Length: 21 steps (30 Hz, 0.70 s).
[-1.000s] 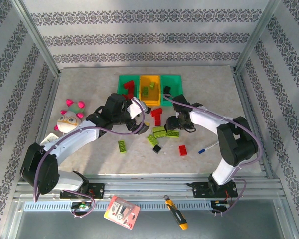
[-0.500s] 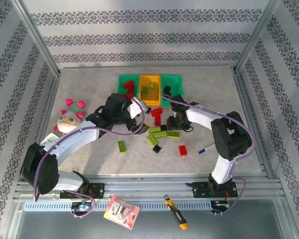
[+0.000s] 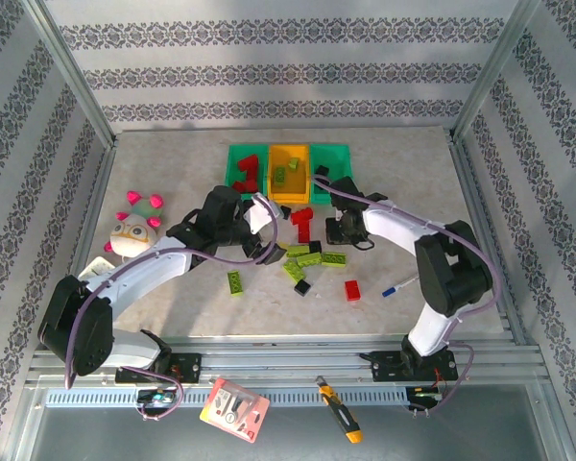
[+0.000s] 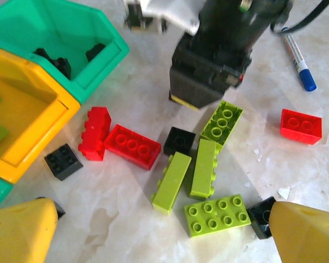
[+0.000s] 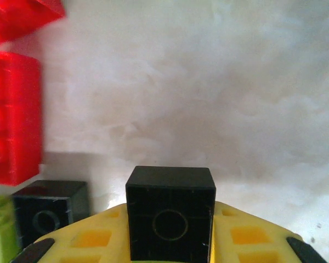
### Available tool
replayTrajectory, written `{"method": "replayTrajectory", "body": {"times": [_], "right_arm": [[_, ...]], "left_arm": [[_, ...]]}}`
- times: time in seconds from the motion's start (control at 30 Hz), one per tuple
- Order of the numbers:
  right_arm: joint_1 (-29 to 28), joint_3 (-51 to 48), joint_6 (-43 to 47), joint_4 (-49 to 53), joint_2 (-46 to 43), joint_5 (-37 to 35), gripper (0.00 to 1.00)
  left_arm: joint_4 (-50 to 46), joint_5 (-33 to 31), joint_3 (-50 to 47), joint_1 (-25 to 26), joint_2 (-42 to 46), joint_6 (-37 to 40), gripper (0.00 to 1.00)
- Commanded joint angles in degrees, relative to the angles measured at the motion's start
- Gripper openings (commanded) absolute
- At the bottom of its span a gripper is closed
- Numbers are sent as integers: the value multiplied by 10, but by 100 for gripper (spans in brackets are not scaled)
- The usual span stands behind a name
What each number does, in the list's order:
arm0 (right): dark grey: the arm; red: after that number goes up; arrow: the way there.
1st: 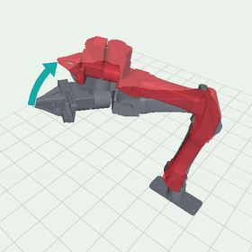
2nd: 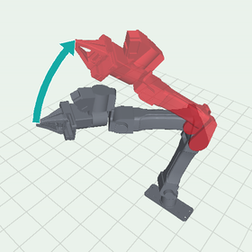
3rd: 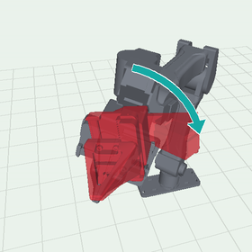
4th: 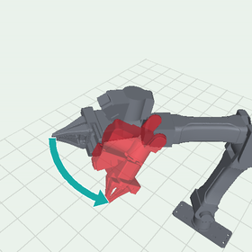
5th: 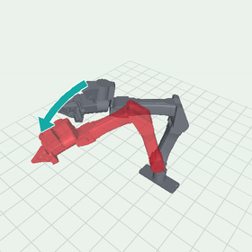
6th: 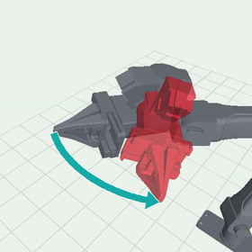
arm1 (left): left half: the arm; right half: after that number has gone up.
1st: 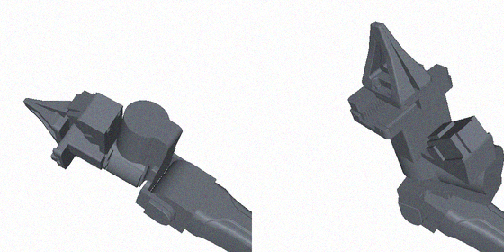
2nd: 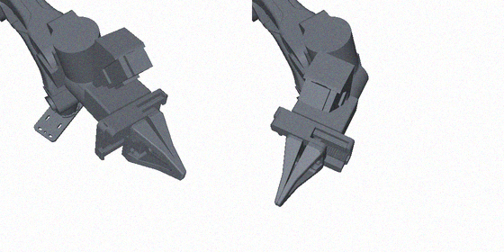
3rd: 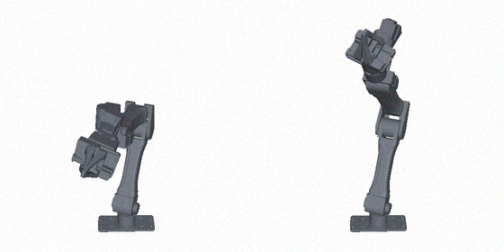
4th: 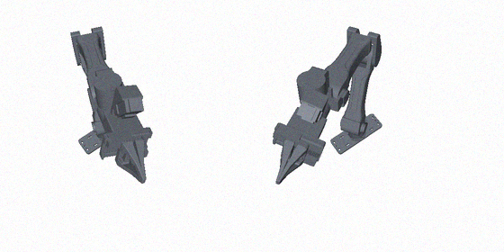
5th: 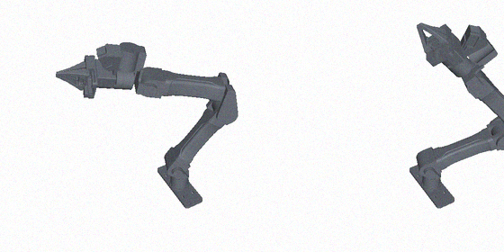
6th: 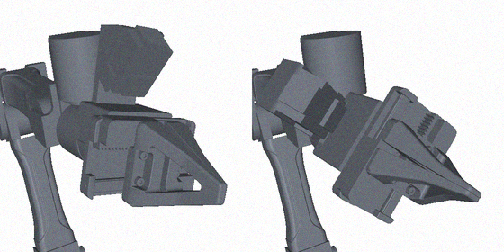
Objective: Sort the legos into containers by color
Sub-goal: Pick up the lego from the center of the table, then place the lego in the container.
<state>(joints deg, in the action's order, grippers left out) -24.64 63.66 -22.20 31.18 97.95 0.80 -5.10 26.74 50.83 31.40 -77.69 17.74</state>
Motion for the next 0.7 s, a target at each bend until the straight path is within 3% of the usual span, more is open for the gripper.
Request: {"method": "replayTrajectory", "body": {"times": [0.0,0.27,0.4,0.6,0.67], "right_arm": [[-7,36,15,-11,-43,-22,25],[18,171,52,-56,45,-35,25],[32,260,65,-43,125,-35,27],[48,339,95,-32,203,-48,29],[53,352,100,-29,215,-43,36]], "left_arm": [[11,-20,-21,5,33,-31,99],[-23,-151,-55,8,64,-218,99],[-109,-221,-44,9,47,-363,99],[-286,-249,23,9,-33,-487,99],[-311,-243,36,9,-52,-498,99]]}}
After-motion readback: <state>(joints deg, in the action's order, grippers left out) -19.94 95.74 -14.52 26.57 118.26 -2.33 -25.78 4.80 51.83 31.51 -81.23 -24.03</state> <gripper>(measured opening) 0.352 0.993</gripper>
